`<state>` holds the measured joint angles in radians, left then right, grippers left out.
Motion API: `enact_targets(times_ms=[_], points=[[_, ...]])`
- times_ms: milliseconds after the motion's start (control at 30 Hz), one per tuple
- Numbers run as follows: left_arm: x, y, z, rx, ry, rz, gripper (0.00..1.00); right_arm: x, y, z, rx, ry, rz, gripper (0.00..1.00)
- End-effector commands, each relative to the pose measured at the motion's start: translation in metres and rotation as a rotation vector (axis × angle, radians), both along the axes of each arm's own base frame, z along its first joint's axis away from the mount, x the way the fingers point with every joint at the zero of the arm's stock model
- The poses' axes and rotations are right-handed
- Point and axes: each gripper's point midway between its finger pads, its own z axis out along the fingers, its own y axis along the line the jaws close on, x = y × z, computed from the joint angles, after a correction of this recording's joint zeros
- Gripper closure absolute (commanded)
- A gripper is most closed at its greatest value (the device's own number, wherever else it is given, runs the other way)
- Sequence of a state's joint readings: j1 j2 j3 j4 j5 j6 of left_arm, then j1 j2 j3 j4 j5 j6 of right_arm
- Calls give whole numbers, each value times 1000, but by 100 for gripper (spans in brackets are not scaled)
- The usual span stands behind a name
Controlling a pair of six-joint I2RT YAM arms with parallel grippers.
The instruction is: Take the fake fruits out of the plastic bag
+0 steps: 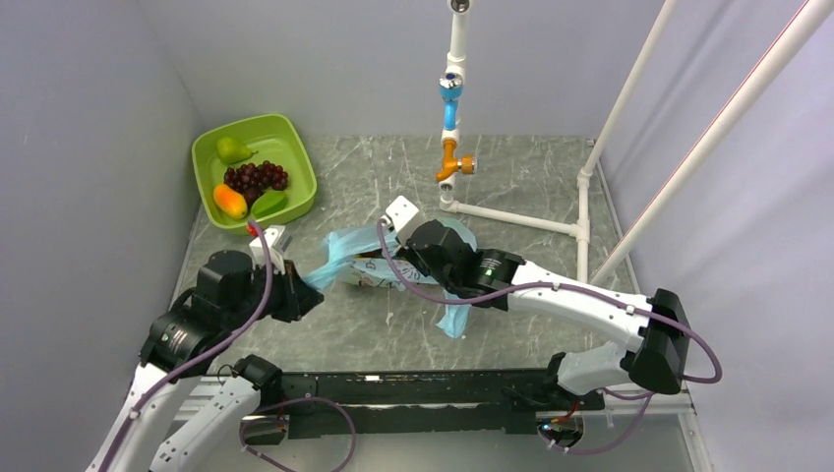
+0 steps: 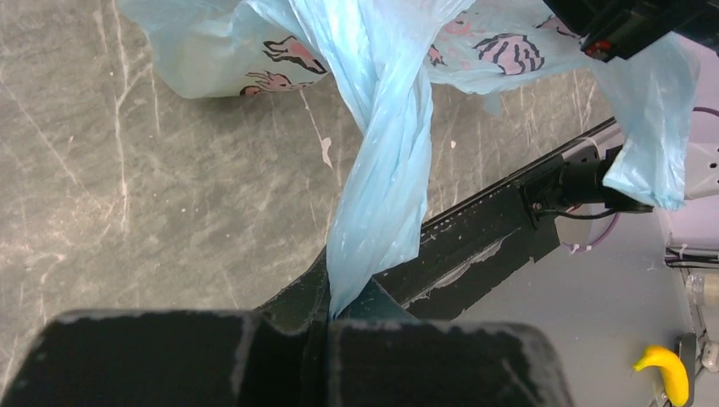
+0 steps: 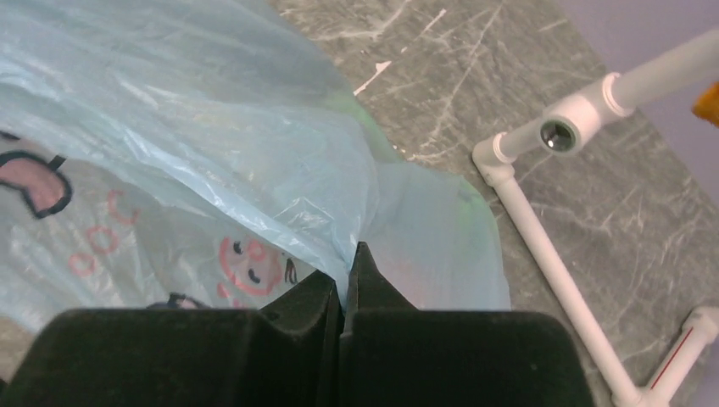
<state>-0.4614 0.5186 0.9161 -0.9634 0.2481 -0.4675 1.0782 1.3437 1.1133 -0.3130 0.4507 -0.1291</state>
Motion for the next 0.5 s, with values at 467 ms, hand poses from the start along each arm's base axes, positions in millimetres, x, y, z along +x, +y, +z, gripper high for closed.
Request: enact_targets(times_ms=[467], points=[[166,-53,74,197,-109,-21,93,-58,-53,57,529,236,-206,100]])
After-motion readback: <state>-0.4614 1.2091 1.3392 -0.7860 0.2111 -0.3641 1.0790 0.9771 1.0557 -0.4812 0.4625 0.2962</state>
